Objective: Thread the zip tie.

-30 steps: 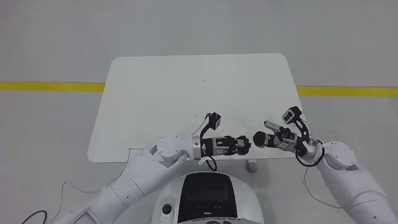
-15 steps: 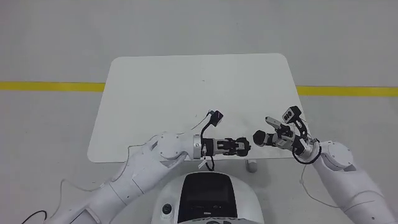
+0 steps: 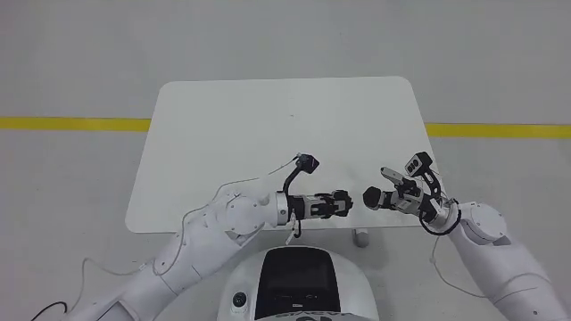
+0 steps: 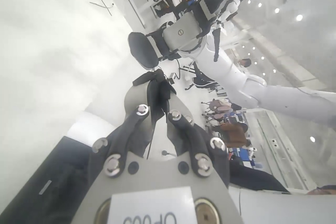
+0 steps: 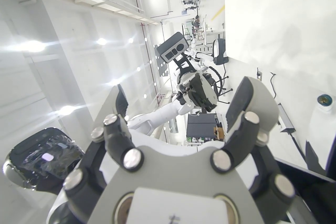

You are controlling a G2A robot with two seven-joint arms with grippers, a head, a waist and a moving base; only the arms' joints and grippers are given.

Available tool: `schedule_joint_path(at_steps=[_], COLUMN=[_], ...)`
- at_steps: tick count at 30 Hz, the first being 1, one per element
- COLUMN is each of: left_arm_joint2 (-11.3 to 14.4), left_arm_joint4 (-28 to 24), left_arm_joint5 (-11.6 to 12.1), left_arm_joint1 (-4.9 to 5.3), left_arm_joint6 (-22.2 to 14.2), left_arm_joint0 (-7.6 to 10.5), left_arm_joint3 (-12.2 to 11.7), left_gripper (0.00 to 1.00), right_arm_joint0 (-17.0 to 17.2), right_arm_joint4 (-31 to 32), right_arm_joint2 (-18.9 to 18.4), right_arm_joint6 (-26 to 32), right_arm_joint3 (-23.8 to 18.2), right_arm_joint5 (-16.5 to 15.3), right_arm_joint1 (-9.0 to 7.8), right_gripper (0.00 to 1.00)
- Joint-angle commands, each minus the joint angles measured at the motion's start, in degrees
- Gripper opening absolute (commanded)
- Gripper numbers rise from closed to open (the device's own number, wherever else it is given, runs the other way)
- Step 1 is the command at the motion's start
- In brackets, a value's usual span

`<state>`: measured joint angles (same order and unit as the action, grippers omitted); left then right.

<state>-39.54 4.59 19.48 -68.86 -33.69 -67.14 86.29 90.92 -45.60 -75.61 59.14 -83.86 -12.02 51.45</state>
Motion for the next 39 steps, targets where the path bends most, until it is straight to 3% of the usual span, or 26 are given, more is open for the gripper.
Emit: schedule_joint_path(at_steps=[1,6,12,20,27,32,36,39], left_arm_joint2=[-0.06,0.03,0.03,-1.44,-2.15,-2.13,-2.13,-2.13], left_arm_joint4=[0.93,-2.25,-2.25,2.1,3.82,3.82,3.82,3.82], left_arm_joint5=[0.0,0.0,0.0,0.0,0.0,0.0,0.0,0.0], left_arm_joint1=[0.21,0.44,0.44,1.02,1.85,1.88,1.88,1.88], left_arm_joint6=[0.87,0.03,0.03,4.67,6.9,6.9,6.9,6.9], left_arm_joint0=[-0.23,-0.65,-0.65,-0.43,-0.56,-0.55,-0.55,-0.55], left_arm_joint3=[0.84,1.1,1.1,5.16,6.99,7.05,7.05,7.05], left_gripper=[0.0,0.0,0.0,0.0,0.0,0.0,0.0,0.0], right_arm_joint0=[0.0,0.0,0.0,0.0,0.0,0.0,0.96,4.09], right_arm_joint4=[0.0,0.0,0.0,0.0,0.0,0.0,6.43,15.62], right_arm_joint2=[0.0,0.0,0.0,0.0,0.0,0.0,-4.6,-10.54], right_arm_joint6=[0.0,0.0,0.0,0.0,0.0,0.0,-4.29,-8.3], right_arm_joint3=[0.0,0.0,0.0,0.0,0.0,0.0,-1.55,-6.53], right_arm_joint5=[0.0,0.0,0.0,0.0,0.0,0.0,-0.35,3.5], right_arm_joint1=[0.0,0.0,0.0,0.0,0.0,0.0,-0.82,-2.11], right_gripper=[1.0,1.0,1.0,1.0,1.0,1.0,1.0,1.0])
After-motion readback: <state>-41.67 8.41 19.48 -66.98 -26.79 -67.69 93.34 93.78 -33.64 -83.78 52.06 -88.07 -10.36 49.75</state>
